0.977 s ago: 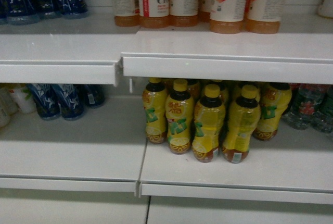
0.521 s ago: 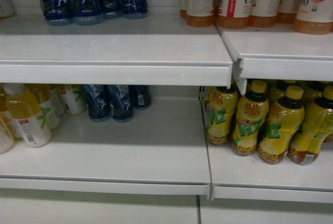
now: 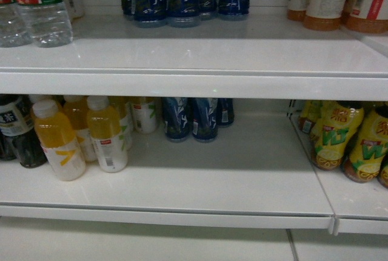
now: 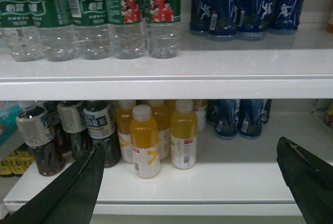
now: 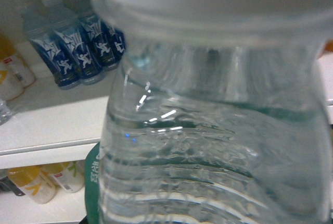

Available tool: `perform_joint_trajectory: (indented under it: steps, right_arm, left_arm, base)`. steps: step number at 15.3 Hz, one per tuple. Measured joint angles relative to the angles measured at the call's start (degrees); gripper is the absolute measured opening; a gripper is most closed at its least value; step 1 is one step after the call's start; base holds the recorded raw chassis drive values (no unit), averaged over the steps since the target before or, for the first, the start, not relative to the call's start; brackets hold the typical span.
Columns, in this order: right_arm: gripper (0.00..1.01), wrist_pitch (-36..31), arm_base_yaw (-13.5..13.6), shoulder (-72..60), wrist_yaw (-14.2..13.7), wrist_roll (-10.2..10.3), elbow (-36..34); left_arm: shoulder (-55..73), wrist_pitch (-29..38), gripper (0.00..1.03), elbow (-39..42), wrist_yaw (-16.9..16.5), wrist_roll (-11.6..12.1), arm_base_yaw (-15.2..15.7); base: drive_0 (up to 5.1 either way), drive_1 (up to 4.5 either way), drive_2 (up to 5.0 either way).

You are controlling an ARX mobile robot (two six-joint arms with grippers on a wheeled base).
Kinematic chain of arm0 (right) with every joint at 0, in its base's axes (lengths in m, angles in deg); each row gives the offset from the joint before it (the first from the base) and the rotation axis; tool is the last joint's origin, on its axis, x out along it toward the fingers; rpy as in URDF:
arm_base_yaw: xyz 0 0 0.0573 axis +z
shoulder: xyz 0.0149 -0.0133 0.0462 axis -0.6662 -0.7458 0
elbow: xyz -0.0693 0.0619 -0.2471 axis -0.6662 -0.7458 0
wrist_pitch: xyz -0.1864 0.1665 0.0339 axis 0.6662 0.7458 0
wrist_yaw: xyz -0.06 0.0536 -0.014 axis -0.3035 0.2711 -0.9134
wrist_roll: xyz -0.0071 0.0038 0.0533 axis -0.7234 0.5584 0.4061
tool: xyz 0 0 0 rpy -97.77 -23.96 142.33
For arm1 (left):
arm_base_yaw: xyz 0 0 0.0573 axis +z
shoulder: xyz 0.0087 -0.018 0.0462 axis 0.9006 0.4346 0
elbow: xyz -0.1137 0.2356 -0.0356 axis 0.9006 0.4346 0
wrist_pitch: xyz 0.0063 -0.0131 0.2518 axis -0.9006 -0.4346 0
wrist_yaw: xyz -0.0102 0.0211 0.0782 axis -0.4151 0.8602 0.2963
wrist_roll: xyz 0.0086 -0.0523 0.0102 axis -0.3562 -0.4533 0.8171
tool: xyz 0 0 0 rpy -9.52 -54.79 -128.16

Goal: Move water from second to third shelf

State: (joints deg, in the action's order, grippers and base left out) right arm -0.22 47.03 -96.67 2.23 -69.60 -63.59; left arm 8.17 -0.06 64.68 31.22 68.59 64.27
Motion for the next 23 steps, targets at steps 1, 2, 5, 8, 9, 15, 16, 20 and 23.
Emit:
perform_joint_trajectory:
  steps: [1,2,5,8,9,15,16,20,23]
  right_arm:
    - [0.43,0.0,0.0,0.0,0.0,0.0,0.0]
    - [0.43,0.1,0.0,0.0,0.0,0.0,0.0]
    - [0.43,0.1,0.0,0.0,0.0,0.0,0.0]
    - [0.43,0.0,0.0,0.0,0.0,0.0,0.0]
    - [0.43,0.1,0.0,0.0,0.0,0.0,0.0]
    - [0.43,0.1,0.0,-0.1,0.0,0.0,0.0]
    - [0.43,0.1,0.0,-0.1,0.0,0.0,0.0]
    - [0.43,0.2,0.0,0.0,0.0,0.0,0.0]
    - [0.43,0.2,0.0,0.0,0.0,0.0,0.0]
  left_arm:
    - [0.0,0.1,0.98,0.0,0.0,0.0,0.0]
    - [0.0,0.0,0.98,0.0,0.0,0.0,0.0]
    - [0.0,0.0,0.98,0.0,0.0,0.0,0.0]
    - [0.0,0.0,0.98,0.0,0.0,0.0,0.0]
    - [0.0,0.0,0.98,0.0,0.0,0.0,0.0]
    - [0.0,0.1,0.98,0.0,0.0,0.0,0.0]
    - [0.0,0.0,0.98,0.0,0.0,0.0,0.0]
    - [0.0,0.0,0.98,0.0,0.0,0.0,0.0]
    - [0.0,0.1,0.98,0.0,0.0,0.0,0.0]
  base:
    - [-5.1,2.37,2.4]
    - [-5.0,2.41,2.4]
    - [-5.1,2.39,2.4]
    - [-4.9,2.52,2.5]
    - [-4.8,2.64,2.6]
    - [-5.0,2.47,2.5]
    - [-4.9,2.57,2.6]
    - [-4.9,2.51,2.5]
    - [-5.0,2.50,2.5]
